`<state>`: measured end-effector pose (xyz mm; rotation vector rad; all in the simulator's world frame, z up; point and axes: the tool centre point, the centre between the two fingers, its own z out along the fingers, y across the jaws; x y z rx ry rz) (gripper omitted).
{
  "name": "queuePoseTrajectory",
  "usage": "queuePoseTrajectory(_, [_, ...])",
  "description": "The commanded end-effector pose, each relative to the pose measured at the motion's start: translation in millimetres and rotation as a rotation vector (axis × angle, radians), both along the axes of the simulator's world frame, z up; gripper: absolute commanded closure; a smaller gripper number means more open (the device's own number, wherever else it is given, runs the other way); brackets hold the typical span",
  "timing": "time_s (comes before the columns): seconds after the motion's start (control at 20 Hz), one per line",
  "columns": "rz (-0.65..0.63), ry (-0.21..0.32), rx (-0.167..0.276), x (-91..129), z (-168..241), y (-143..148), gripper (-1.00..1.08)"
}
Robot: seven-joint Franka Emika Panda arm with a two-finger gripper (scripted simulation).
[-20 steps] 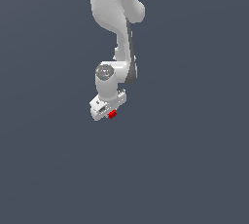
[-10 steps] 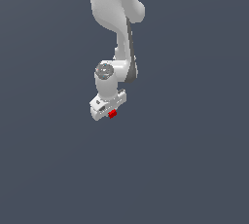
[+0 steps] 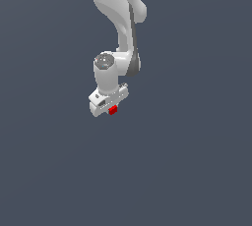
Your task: Lift up the red cube by 0.2 meters.
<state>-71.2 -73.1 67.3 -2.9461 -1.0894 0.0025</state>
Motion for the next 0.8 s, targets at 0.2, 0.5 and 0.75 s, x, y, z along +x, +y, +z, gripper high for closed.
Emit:
queuePoseTrajectory(0.2, [0.001,-0.001,0.0,-1,58,1,1.08])
queuePoseTrajectory(0.5, [0.001,-0.001,0.0,-1,111,1,1.08])
queuePoseTrajectory(0.75, [0.001,-0.002,0.001,0,142,1,1.08])
